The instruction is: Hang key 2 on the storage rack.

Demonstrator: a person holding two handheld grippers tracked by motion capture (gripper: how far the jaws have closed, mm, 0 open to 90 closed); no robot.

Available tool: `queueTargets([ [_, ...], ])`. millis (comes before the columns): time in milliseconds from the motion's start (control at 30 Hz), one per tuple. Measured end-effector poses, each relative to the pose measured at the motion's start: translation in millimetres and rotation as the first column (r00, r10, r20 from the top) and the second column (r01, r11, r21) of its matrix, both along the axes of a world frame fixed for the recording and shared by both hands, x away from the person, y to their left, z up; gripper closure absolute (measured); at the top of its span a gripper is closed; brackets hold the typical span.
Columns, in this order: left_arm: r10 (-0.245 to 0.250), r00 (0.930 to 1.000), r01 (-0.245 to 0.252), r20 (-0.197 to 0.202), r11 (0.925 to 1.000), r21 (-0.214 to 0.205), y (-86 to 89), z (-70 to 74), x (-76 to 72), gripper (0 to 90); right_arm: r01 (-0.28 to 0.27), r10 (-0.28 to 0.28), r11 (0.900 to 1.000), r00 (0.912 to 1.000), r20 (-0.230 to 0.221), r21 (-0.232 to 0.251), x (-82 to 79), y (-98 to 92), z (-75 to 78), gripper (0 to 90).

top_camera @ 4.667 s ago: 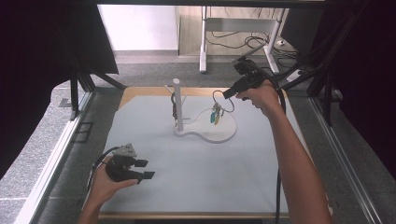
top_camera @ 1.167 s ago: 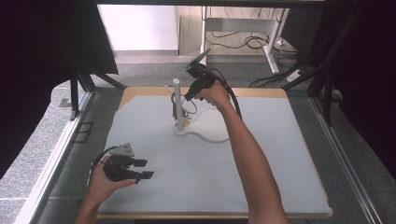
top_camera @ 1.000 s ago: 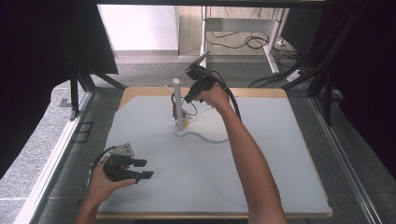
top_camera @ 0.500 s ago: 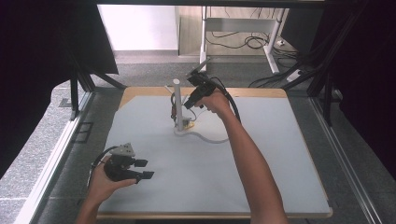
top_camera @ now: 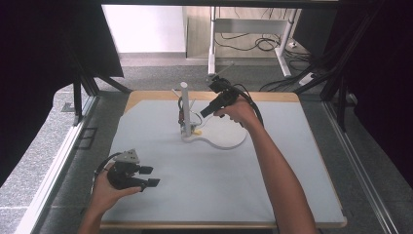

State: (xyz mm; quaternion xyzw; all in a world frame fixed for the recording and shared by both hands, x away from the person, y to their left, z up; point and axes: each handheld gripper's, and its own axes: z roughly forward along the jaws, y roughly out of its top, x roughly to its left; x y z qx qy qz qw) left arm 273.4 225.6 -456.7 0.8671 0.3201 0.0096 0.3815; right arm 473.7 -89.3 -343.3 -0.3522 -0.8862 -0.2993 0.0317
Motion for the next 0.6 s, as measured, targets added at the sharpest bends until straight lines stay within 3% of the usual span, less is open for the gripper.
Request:
queueTargets([
  [300, 0.014, 0.9999, -0.014, 0.005, 0.9999, 0.010, 1.2, 0.7, -1.8, 41.8, 0.000, -0.003, 0.9989, 0.9971, 0.076, 0.047, -42.3, -45.6, -15.9, 52.1],
  [600, 0.016, 0.9998, -0.017, 0.005, 0.9993, 0.033, -3.6, -4.5, -0.4, 41.8, 0.009, -0.025, 0.9951, 0.9861, 0.164, 0.098, -87.9, -91.0, -39.2, 50.1],
])
